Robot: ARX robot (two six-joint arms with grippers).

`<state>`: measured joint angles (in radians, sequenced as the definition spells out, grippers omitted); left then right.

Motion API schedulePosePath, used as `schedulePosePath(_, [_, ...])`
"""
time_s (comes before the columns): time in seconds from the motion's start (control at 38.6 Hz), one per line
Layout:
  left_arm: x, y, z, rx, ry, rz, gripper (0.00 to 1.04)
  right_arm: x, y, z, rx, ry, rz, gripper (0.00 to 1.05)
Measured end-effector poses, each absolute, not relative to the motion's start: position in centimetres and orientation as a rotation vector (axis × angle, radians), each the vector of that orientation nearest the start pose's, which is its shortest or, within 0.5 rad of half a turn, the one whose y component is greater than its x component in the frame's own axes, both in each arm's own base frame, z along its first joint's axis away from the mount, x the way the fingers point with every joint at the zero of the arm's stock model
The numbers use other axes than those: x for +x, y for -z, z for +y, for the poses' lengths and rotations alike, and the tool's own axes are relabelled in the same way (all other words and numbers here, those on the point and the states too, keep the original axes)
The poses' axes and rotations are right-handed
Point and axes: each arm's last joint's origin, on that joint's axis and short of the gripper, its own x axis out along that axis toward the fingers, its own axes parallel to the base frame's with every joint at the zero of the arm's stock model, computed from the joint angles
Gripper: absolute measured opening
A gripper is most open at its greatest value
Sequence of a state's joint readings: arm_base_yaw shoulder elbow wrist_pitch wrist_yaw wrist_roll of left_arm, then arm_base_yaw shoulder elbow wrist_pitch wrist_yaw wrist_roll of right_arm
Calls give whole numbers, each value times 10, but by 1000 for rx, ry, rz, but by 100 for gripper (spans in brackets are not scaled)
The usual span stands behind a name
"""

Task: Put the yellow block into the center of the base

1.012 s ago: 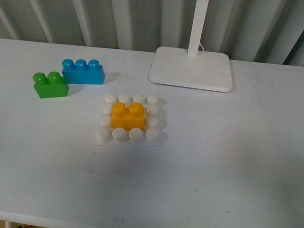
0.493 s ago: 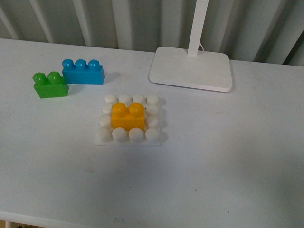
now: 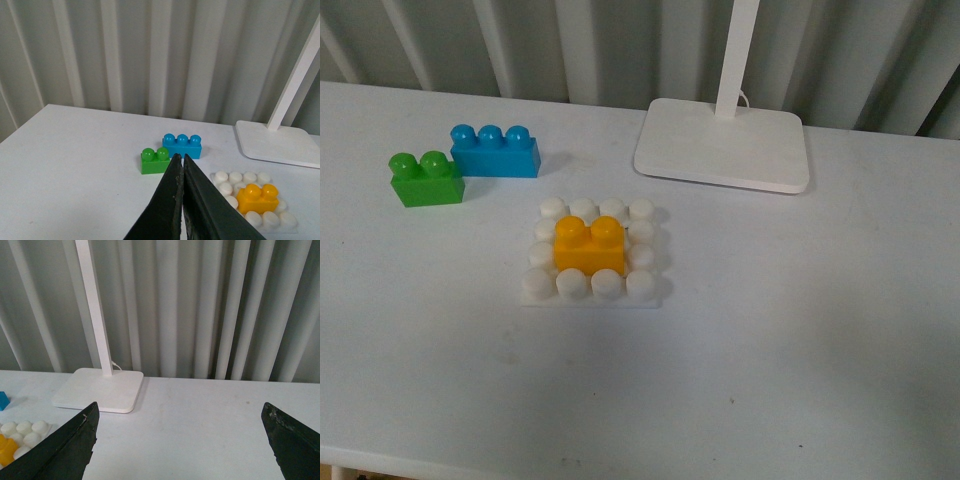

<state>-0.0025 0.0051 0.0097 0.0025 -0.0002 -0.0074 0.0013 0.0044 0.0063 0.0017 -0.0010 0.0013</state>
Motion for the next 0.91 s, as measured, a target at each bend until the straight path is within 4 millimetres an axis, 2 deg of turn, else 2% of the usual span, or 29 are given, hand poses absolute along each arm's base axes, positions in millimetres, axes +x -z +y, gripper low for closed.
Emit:
schedulePosePath(0.08, [97,-167,0,-7,2,-7,4,98,-165,0,1,-2,-4,95])
schedulePosePath(0.1, [97,-167,0,-7,2,-7,7,98,-165,0,1,-2,-4,95])
schedulePosePath(0.18, [97,-167,0,-8,2,-7,27,98,-165,0,1,-2,-4,95])
schedulePosePath(0.34, [97,-167,0,-7,2,-7,54,98,-165,0,1,-2,-4,95])
schedulePosePath(0.54, [97,-167,0,-7,2,-7,100,98,-165,0,1,-2,-4,95])
schedulePosePath(0.91, [97,-167,0,-6,2,-7,98,98,-165,0,1,-2,-4,95])
